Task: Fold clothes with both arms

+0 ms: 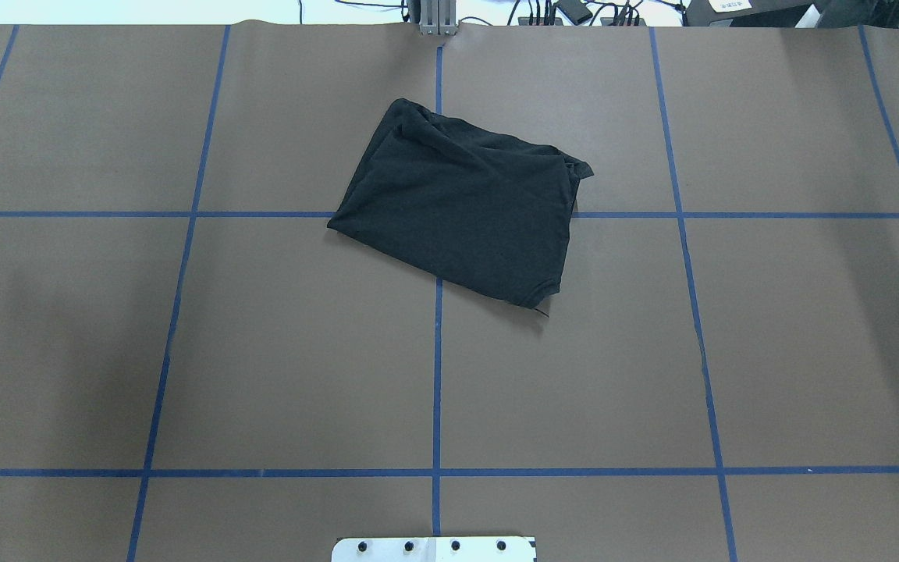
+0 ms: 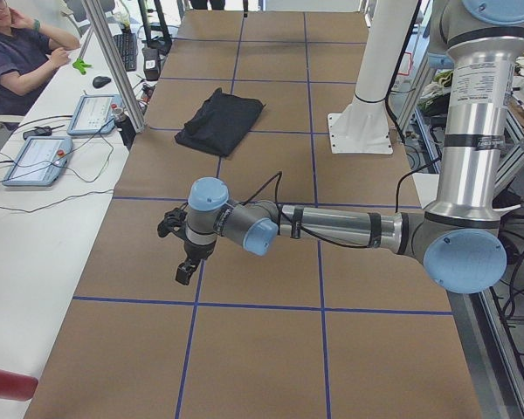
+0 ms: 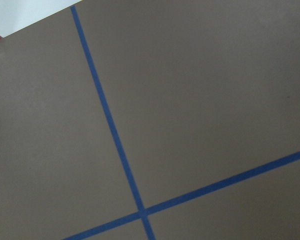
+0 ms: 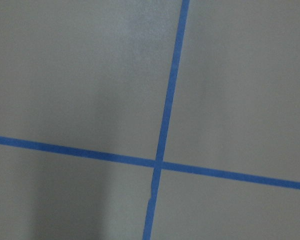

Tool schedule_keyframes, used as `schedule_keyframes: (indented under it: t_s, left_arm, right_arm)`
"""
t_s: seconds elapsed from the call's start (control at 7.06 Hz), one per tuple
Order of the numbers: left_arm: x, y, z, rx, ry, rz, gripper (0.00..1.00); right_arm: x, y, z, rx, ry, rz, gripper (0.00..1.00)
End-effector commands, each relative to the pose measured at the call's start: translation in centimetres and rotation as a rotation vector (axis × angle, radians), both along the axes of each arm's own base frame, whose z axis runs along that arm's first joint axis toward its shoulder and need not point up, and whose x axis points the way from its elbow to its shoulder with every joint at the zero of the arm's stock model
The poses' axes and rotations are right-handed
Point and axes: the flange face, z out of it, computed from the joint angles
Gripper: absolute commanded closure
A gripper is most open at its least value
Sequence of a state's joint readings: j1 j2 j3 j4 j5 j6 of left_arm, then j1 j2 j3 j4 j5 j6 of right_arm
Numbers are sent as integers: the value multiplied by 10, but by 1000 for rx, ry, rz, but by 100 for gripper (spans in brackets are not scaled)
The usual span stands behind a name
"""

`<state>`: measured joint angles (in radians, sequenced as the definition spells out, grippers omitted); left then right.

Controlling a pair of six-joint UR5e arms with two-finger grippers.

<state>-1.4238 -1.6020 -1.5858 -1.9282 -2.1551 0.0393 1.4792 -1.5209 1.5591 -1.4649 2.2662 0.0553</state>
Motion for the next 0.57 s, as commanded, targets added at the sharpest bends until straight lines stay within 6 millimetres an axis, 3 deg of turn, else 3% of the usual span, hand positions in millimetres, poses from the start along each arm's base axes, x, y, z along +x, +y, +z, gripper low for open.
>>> schedule_keyframes:
  t_s: [0.0,0.42]
  left_arm:
    - [-24,9,5,-86,71,4,0]
    - [-41,11,7,-121,62,4,0]
  right_arm:
    - [9,52,-42,-91,-14,5,0]
    - [8,67,-18,-103,-29,-39,0]
